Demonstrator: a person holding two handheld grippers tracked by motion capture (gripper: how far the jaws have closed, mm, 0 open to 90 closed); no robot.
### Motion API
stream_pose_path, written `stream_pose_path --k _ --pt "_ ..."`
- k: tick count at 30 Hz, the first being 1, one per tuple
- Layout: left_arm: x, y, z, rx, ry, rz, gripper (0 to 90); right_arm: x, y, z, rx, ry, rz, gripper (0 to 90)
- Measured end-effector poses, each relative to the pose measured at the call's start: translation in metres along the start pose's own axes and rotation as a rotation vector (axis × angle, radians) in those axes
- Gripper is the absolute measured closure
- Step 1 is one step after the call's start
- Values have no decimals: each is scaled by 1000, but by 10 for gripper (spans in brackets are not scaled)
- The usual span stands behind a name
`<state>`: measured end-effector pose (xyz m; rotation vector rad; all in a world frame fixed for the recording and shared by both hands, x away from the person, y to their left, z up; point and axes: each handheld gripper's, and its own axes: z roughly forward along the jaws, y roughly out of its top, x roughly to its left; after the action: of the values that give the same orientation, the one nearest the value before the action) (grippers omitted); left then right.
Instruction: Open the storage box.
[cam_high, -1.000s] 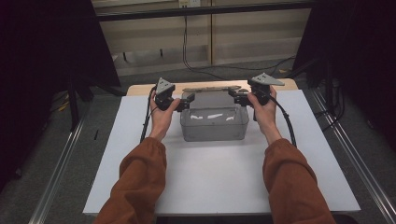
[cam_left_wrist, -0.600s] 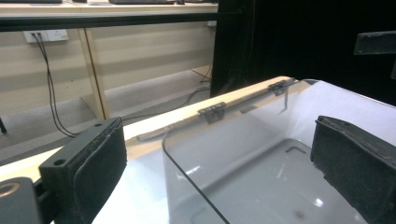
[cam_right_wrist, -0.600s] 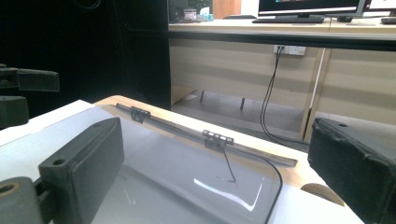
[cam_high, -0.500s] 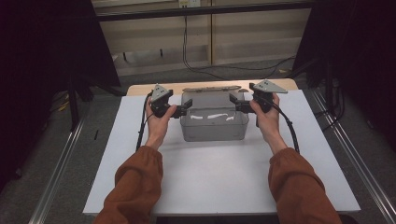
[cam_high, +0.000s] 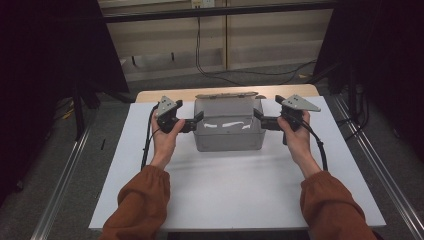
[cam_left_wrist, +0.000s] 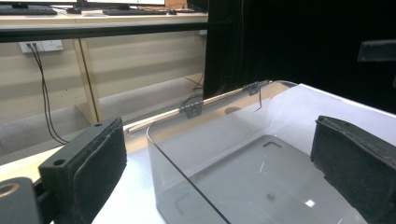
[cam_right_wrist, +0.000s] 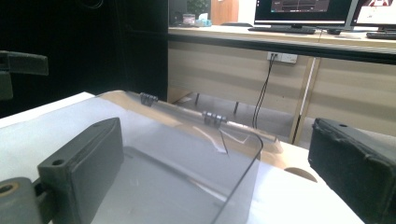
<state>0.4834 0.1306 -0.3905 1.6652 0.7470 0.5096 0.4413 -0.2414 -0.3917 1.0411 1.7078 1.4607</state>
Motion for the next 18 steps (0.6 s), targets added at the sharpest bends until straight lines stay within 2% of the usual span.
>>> stream_pose_path --k 2,12,18 --pt "0 -2 -3 -7 -3 -7 34 1 -2 -6 -2 4 0 31" --pt "-3 -9 -29 -13 36 32 29 8 -12 -38 14 -5 -8 29" --pt "-4 -17 -53 -33 43 18 29 14 -24 -60 30 -12 -28 28"
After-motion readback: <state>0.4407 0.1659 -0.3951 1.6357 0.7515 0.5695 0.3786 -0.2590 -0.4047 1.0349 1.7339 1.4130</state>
